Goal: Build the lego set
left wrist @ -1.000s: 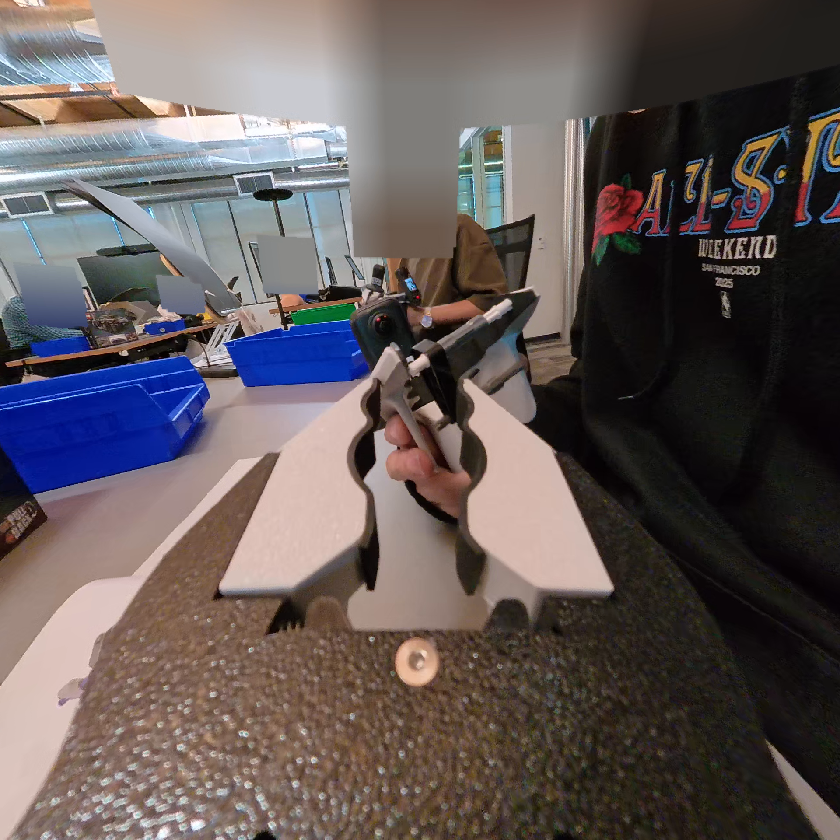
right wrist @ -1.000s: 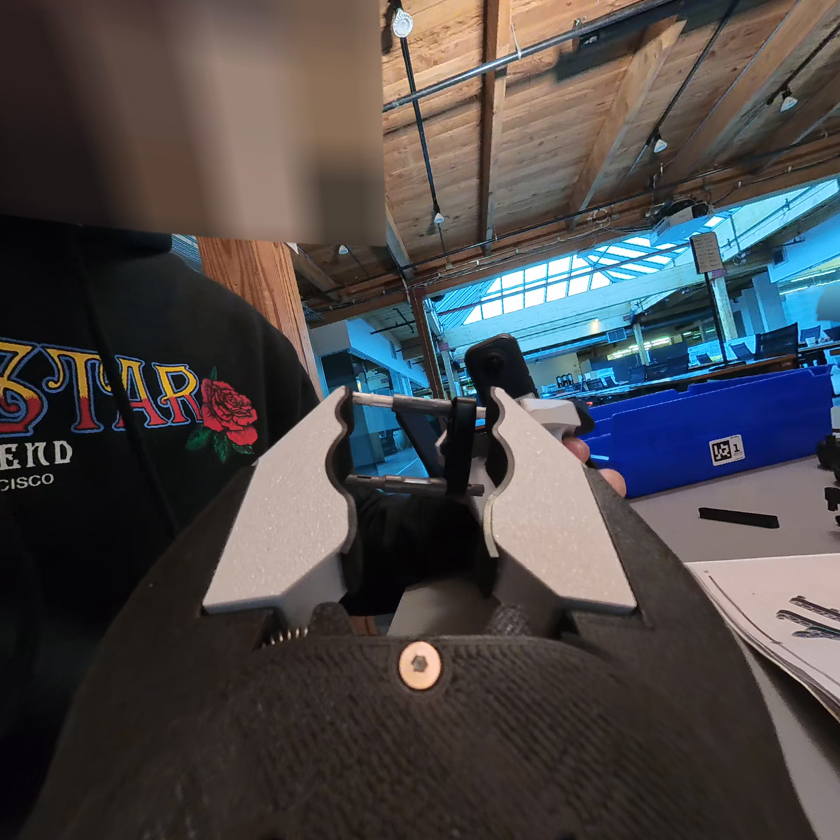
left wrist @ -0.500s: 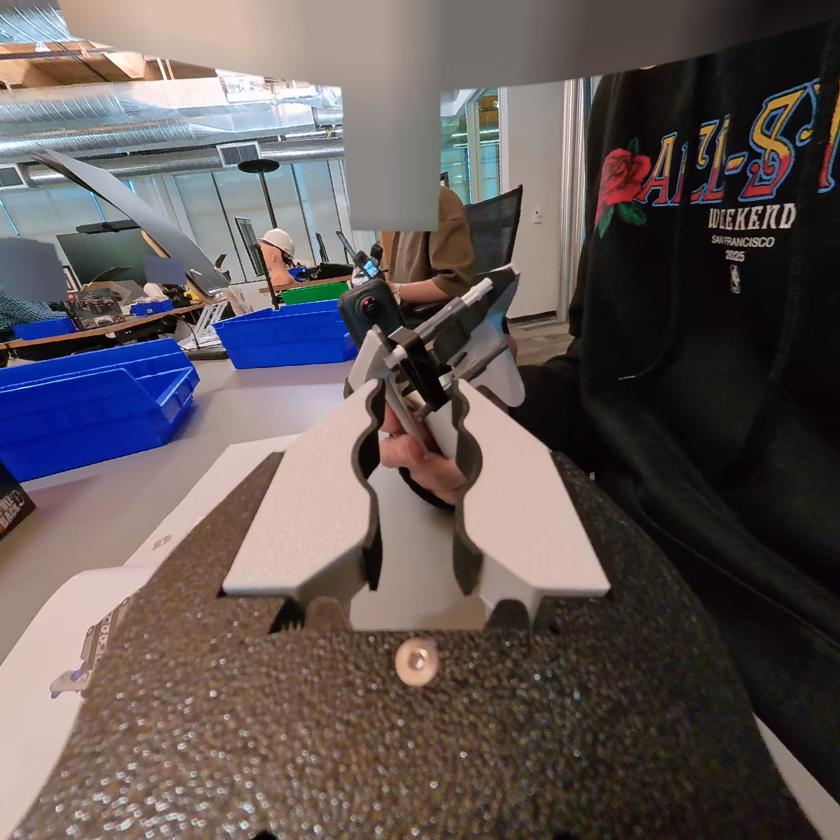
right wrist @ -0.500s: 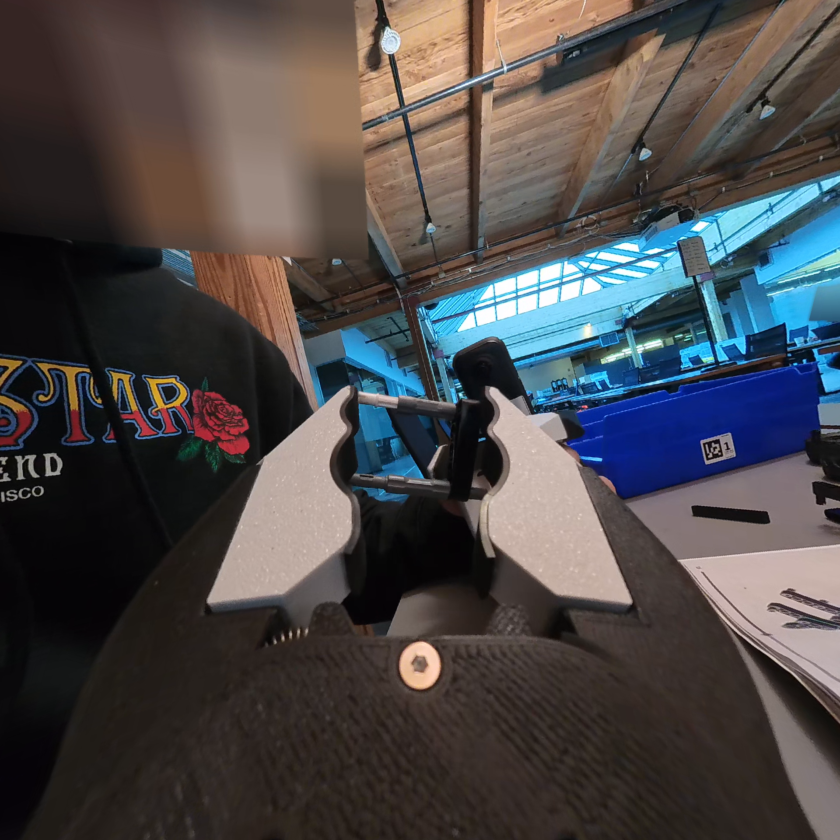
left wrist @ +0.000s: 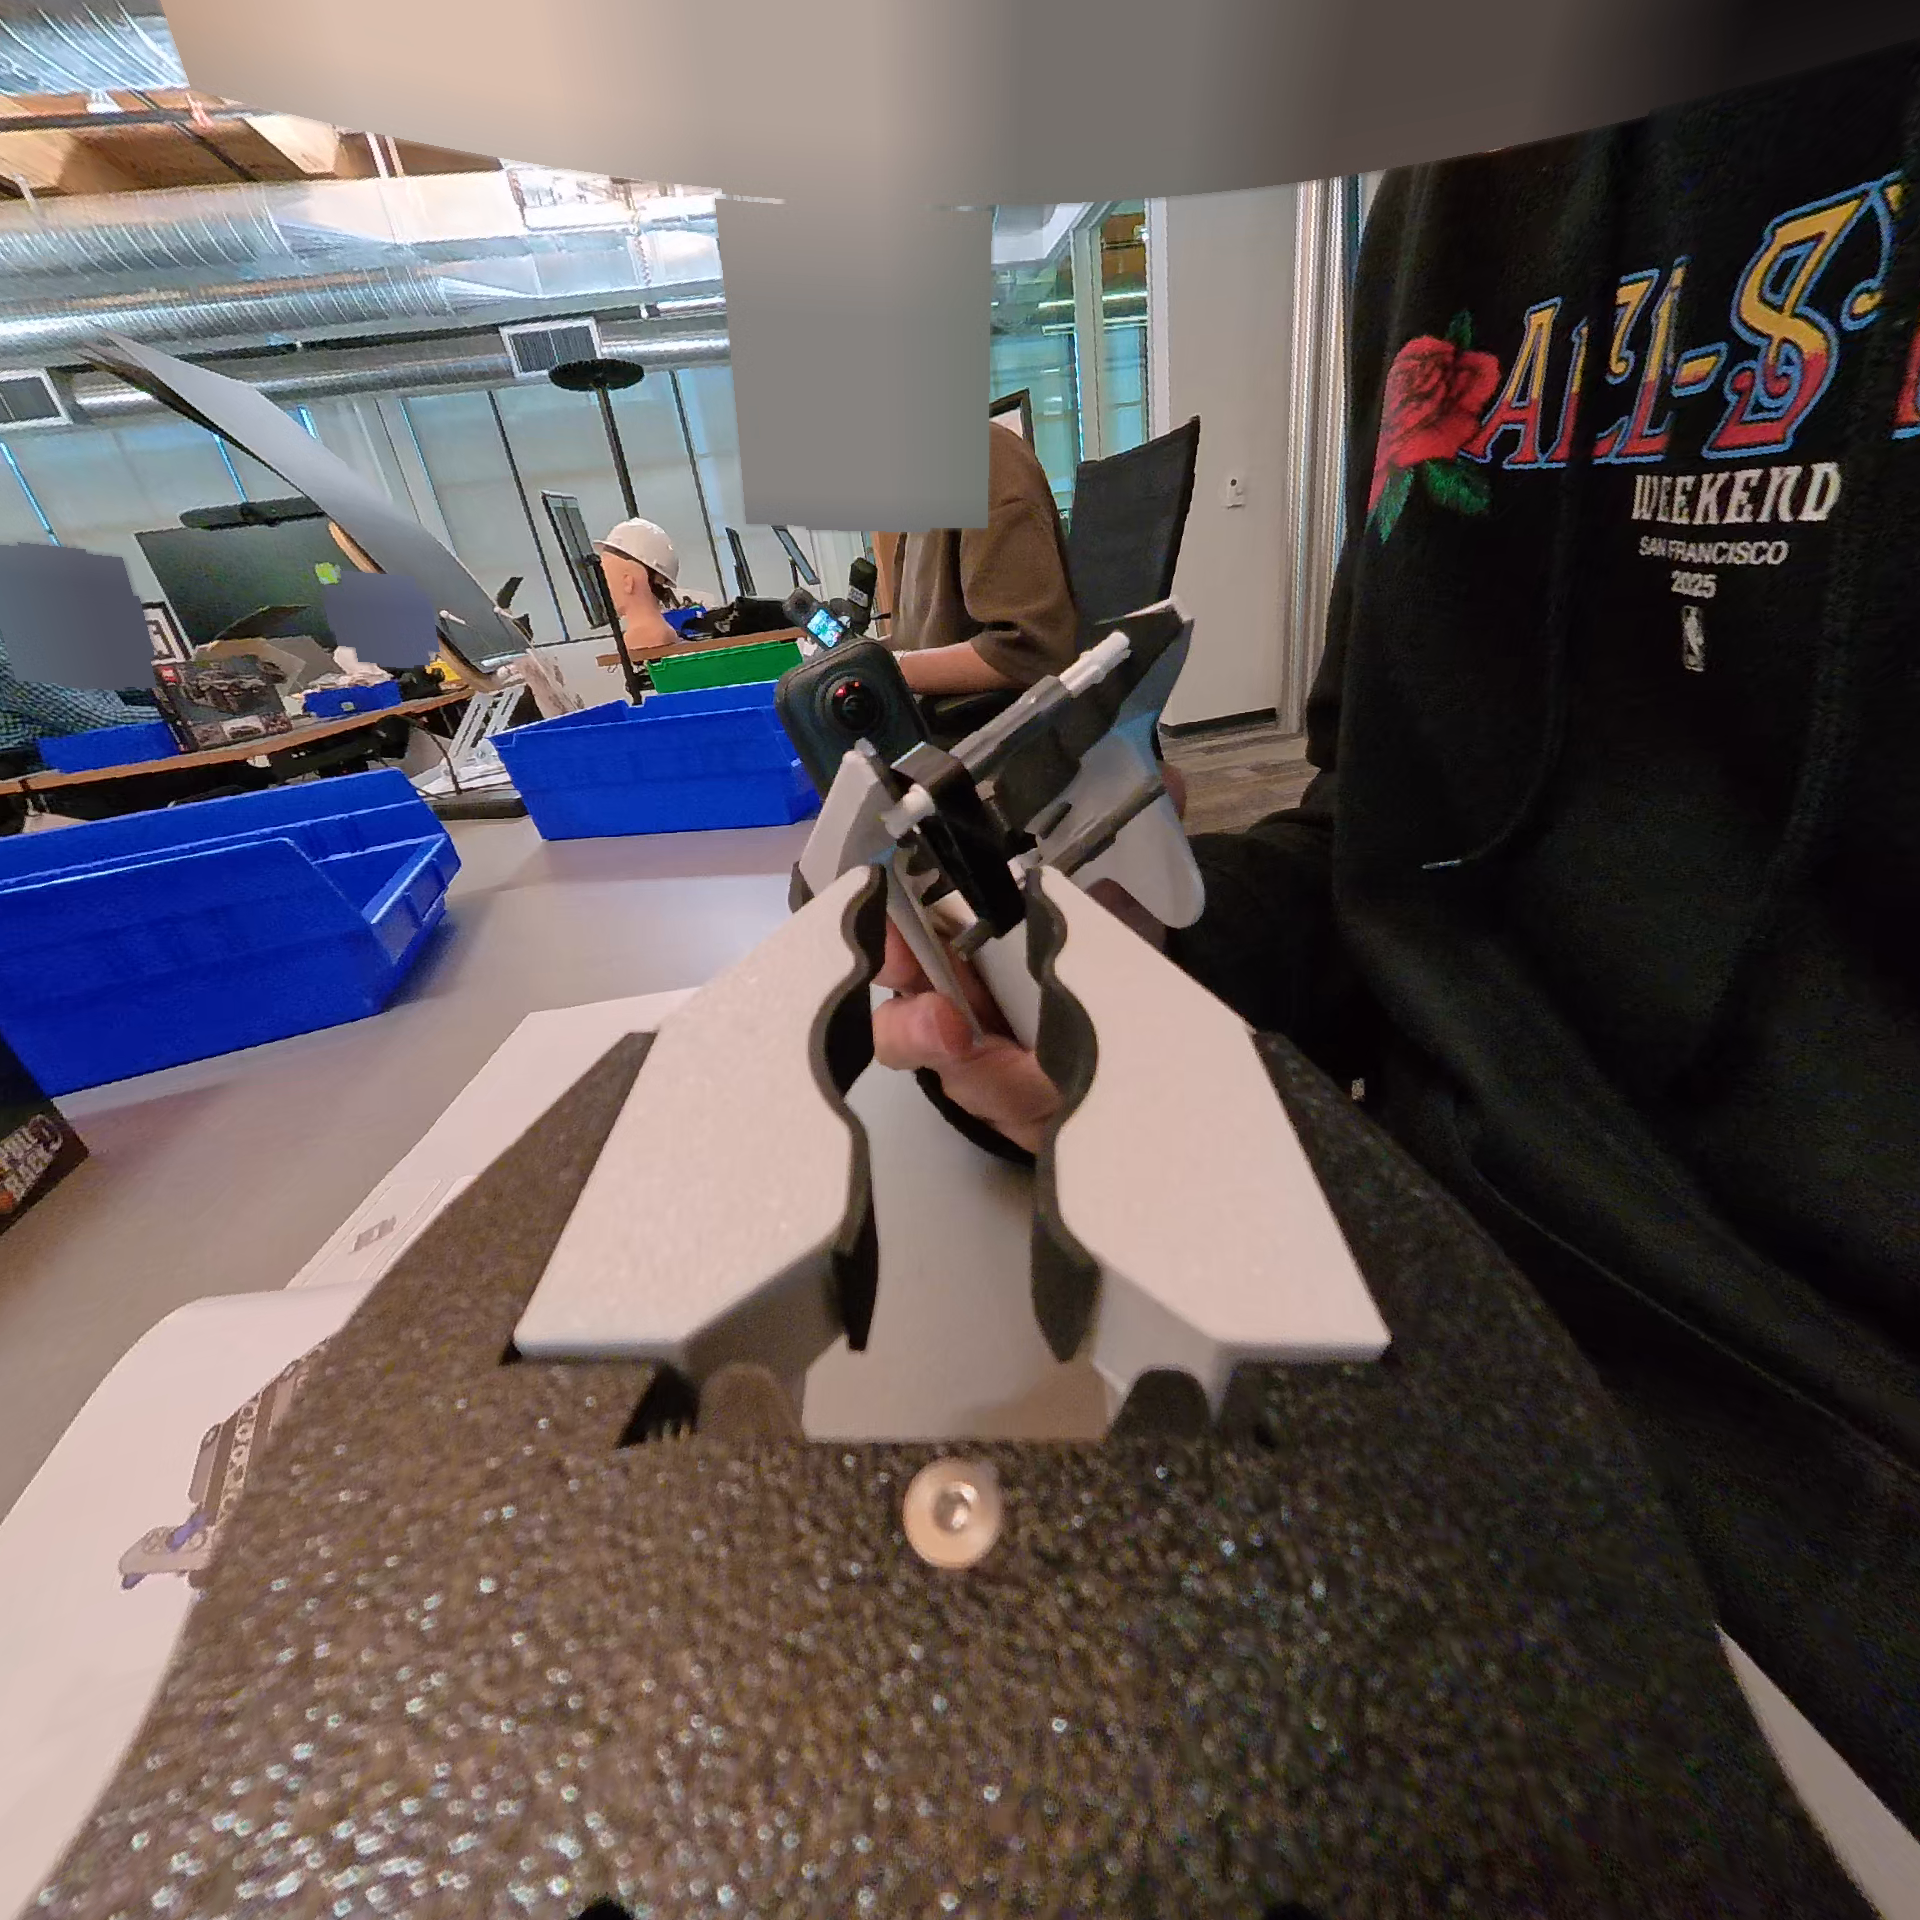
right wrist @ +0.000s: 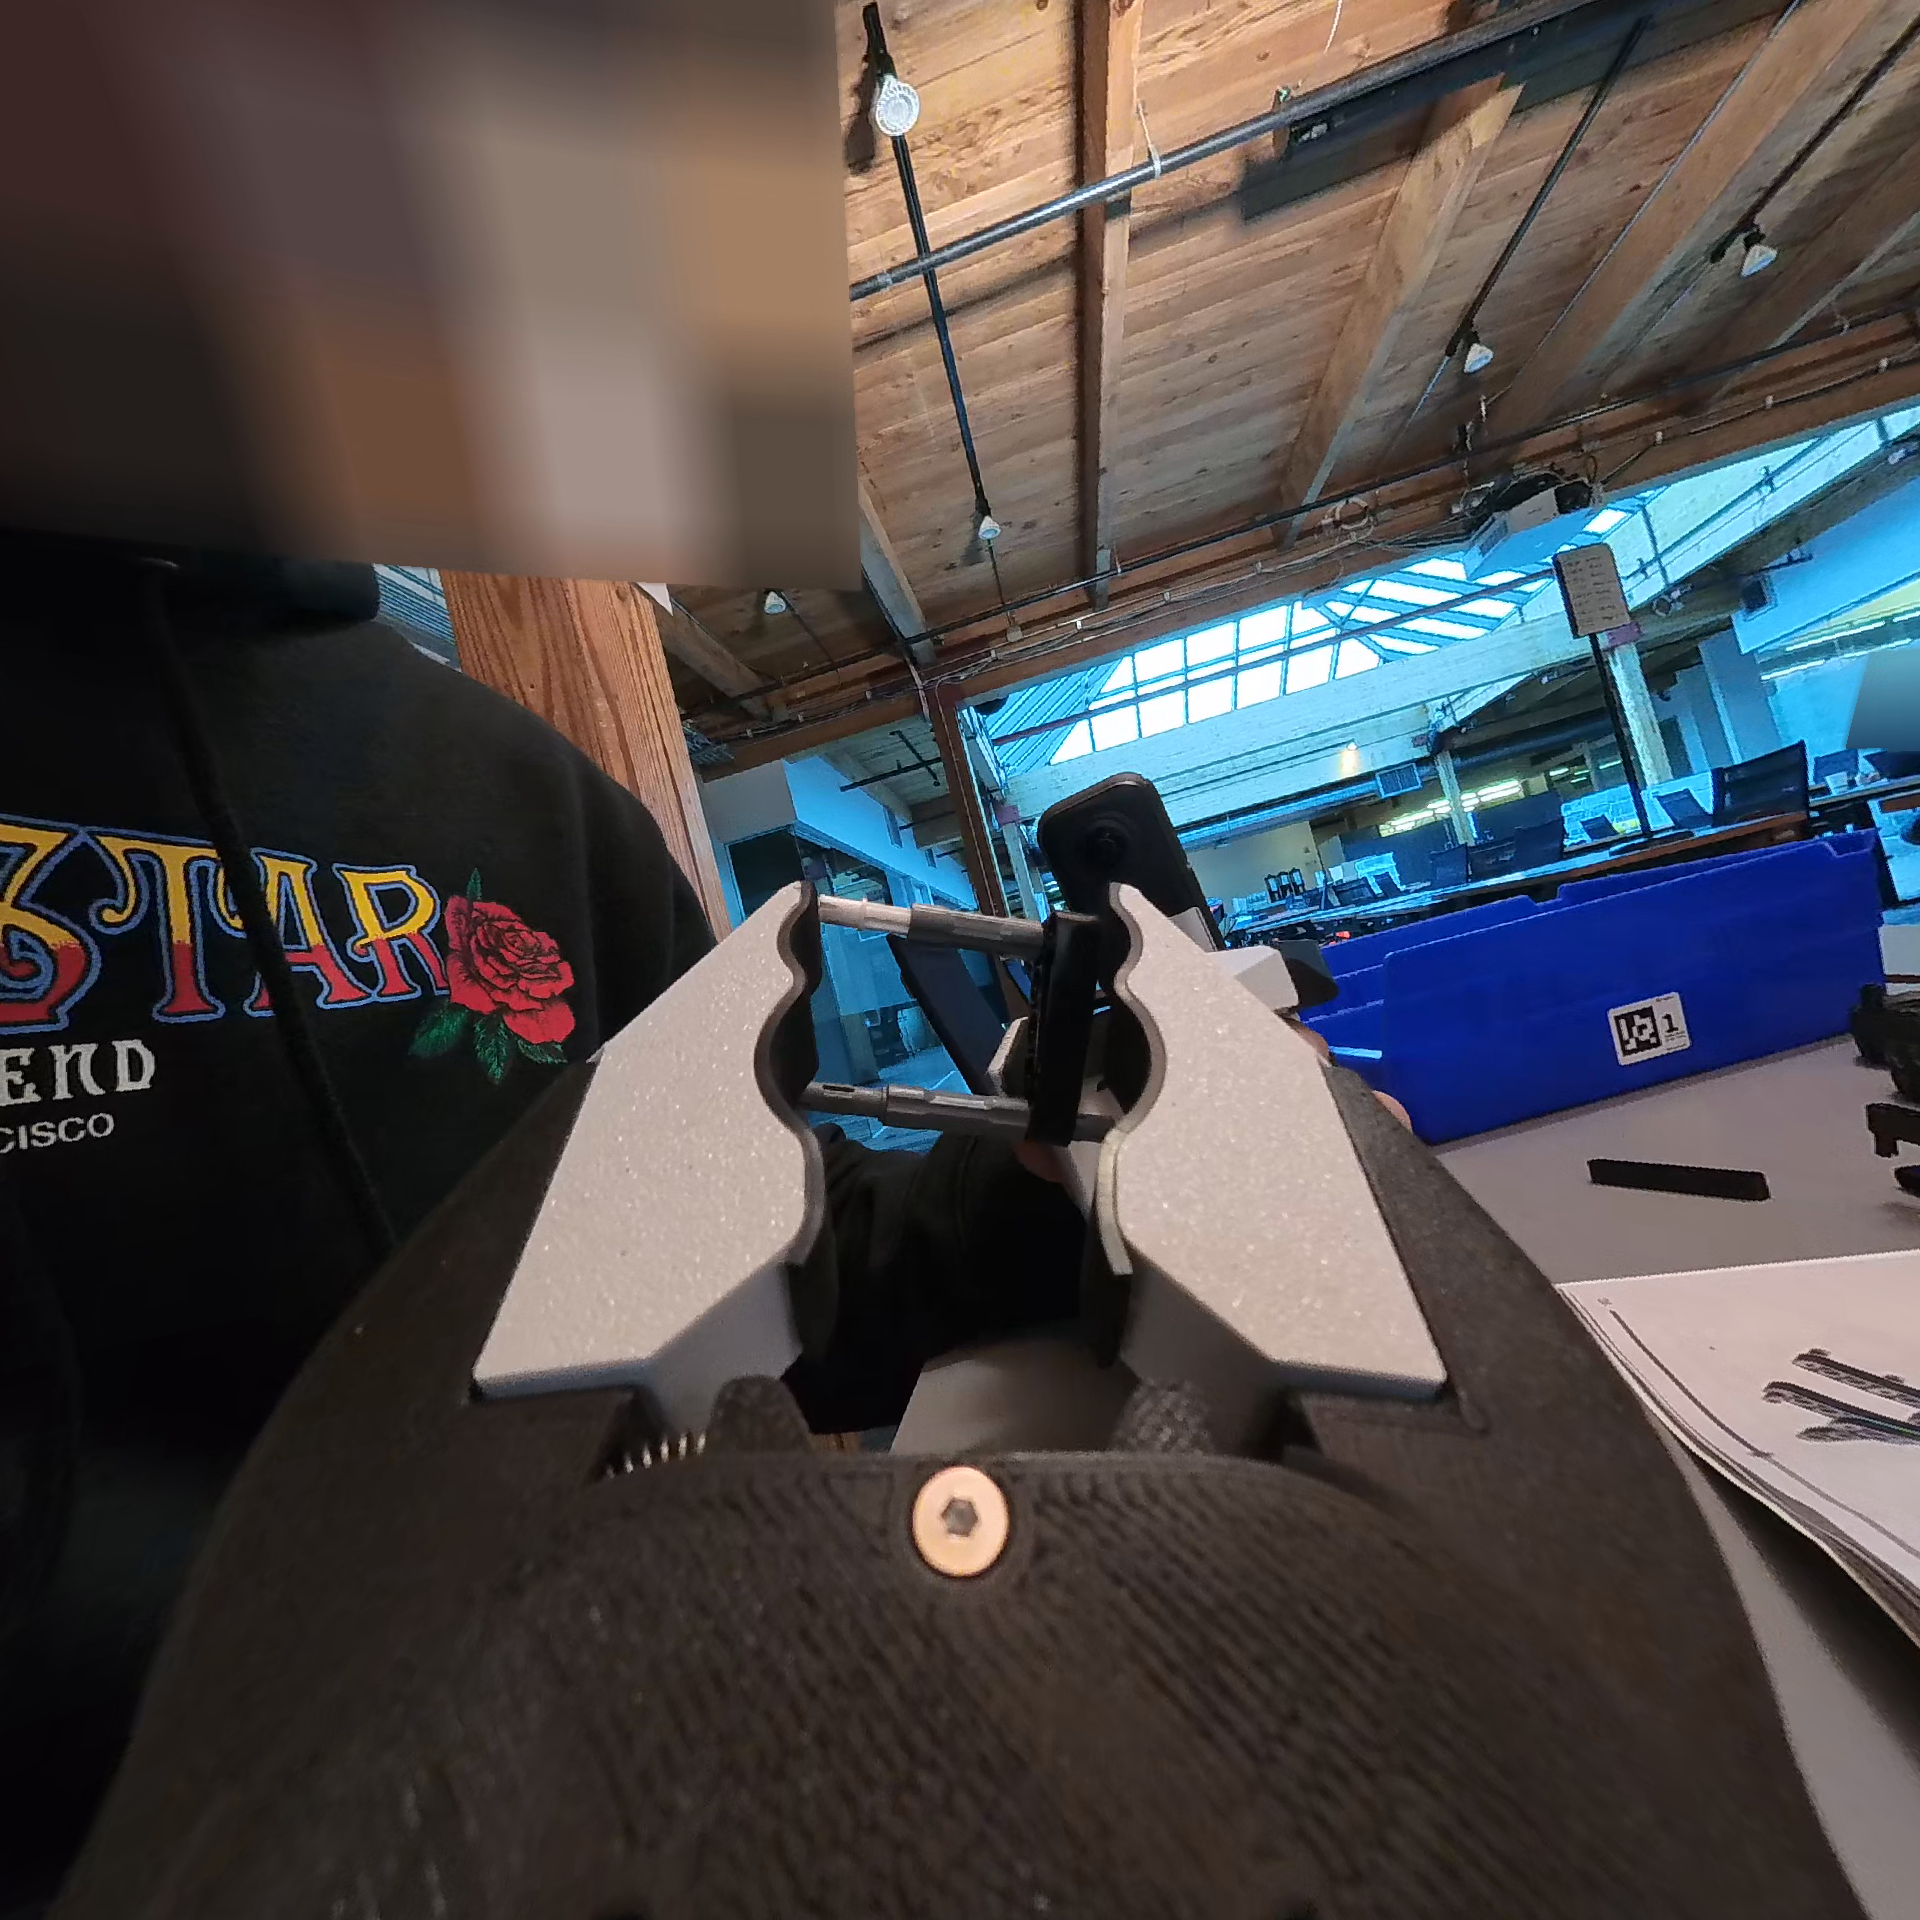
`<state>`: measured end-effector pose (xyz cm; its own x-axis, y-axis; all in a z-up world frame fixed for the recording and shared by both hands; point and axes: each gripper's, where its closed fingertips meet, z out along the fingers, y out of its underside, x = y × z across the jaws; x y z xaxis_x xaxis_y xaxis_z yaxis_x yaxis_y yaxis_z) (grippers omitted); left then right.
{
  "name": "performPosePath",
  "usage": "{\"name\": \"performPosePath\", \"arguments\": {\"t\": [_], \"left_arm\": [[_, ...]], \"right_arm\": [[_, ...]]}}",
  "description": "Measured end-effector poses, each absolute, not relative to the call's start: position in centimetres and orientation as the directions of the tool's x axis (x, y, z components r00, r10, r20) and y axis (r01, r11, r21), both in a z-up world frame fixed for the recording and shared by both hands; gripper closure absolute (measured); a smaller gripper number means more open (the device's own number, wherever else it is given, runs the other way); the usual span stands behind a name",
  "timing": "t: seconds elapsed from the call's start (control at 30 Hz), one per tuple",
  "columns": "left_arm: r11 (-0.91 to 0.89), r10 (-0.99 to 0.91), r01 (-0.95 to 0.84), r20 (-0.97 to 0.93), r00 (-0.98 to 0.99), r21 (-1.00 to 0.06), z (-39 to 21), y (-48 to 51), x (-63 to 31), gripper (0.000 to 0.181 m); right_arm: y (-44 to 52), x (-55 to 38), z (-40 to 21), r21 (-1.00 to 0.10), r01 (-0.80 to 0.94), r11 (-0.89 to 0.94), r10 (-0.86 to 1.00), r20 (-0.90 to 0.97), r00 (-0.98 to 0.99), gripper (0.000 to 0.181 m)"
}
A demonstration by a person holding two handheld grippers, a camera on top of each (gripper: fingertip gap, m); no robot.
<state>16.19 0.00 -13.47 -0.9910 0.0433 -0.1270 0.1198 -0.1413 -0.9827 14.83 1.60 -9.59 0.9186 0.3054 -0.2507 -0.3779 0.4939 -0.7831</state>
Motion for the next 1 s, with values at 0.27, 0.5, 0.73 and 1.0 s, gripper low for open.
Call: {"name": "performPosePath", "arguments": {"t": [0.27, 0.5, 0.73, 1.0], "left_arm": [[-0.14, 0.041, 0.119, -0.126, -0.991, -0.983, -13.5, 0.0, 16.2, 0.157], [-0.14, 0.04, 0.119, -0.126, -0.991, -0.983, -13.5, 0.0, 16.3, 0.158], [-0.143, 0.036, 0.114, -0.12, -0.992, -0.983, -13.5, 0.0, 16.4, 0.158], [-0.142, 0.035, 0.121, -0.127, -0.991, -0.982, -13.5, 0.0, 16.2, 0.159]], "right_arm": [[1.6, 14.8, -9.6, -0.784, -0.377, 0.494, 0.305, -0.249, 0.919, 0.13], [1.5, 14.9, -9.5, -0.78, -0.38, 0.497, 0.307, -0.252, 0.918, 0.13], [1.0, 14.9, -9.2, -0.747, -0.43, 0.508, 0.358, -0.271, 0.893, 0.13], [-2.8, 17.0, -7.2, -0.506, -0.592, 0.627, 0.504, -0.316, 0.804, 0.13]]}}
